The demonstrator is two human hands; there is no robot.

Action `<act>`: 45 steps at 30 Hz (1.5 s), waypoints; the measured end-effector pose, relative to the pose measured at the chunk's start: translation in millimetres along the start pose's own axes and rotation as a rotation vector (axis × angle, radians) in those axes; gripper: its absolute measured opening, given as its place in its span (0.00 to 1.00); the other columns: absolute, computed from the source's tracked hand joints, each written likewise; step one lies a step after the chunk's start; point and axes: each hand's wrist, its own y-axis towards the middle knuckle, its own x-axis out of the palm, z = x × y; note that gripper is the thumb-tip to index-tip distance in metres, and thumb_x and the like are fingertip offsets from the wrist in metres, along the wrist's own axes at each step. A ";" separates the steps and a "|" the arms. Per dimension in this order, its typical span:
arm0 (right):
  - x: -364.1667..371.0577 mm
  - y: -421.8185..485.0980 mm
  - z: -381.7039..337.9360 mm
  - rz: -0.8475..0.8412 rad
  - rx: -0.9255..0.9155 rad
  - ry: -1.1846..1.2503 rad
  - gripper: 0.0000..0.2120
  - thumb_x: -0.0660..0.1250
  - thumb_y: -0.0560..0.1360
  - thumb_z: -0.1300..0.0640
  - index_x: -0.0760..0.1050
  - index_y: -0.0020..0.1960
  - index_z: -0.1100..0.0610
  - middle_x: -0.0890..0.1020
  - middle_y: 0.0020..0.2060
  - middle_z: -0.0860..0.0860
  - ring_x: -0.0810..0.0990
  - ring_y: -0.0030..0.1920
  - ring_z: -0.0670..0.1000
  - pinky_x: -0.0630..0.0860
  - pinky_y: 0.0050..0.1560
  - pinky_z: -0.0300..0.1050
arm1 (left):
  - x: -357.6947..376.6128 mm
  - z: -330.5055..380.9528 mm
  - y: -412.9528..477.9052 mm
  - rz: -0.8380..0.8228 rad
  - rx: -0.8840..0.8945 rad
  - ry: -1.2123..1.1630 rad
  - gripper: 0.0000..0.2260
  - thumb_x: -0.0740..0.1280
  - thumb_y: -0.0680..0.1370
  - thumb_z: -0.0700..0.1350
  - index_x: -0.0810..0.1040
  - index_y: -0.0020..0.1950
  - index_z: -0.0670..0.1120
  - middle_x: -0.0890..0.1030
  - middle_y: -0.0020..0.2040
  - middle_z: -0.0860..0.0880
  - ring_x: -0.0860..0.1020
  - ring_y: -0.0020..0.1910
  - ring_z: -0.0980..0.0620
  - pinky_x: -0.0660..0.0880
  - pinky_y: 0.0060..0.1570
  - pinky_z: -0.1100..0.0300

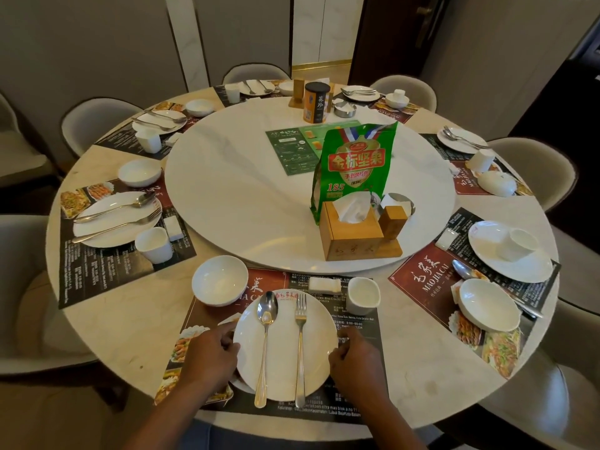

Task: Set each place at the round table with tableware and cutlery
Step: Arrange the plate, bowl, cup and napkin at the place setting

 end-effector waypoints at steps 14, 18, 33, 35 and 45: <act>6.6 -7.0 0.6 -0.002 0.044 0.044 0.18 0.67 0.78 0.55 0.71 0.66 0.50 0.82 0.48 0.48 0.81 0.50 0.48 0.81 0.54 0.47 | -1.0 -3.3 -0.2 -0.009 0.027 0.029 0.17 0.68 0.78 0.40 0.77 0.66 0.52 0.78 0.42 0.55 0.75 0.41 0.58 0.71 0.39 0.65; 9.8 -8.4 1.1 0.008 0.070 0.066 0.18 0.68 0.78 0.56 0.71 0.66 0.50 0.82 0.49 0.48 0.81 0.50 0.47 0.80 0.55 0.47 | -2.4 -3.8 4.1 -0.034 0.047 0.032 0.16 0.68 0.78 0.40 0.79 0.64 0.53 0.80 0.44 0.54 0.76 0.44 0.56 0.72 0.44 0.62; -16.3 -27.7 16.3 -0.079 0.081 0.094 0.08 0.67 0.79 0.52 0.72 0.55 0.44 0.79 0.44 0.42 0.79 0.45 0.42 0.76 0.48 0.36 | -3.0 5.2 -6.9 0.157 0.154 -0.041 0.11 0.69 0.77 0.40 0.80 0.58 0.48 0.83 0.50 0.47 0.77 0.43 0.52 0.75 0.43 0.59; -32.6 -35.5 29.6 -0.093 0.098 0.074 0.06 0.66 0.79 0.52 0.74 0.55 0.45 0.80 0.47 0.43 0.80 0.45 0.42 0.76 0.45 0.34 | 4.0 19.1 -16.6 0.133 0.205 -0.057 0.11 0.68 0.76 0.39 0.80 0.58 0.49 0.82 0.51 0.48 0.78 0.44 0.51 0.78 0.45 0.56; -155.4 -24.5 102.3 0.102 0.183 -0.072 0.07 0.67 0.76 0.51 0.78 0.54 0.45 0.80 0.50 0.45 0.78 0.46 0.42 0.72 0.42 0.33 | 53.1 101.5 -55.3 -0.050 0.455 -0.038 0.09 0.68 0.77 0.43 0.81 0.52 0.57 0.81 0.45 0.56 0.78 0.38 0.60 0.72 0.39 0.65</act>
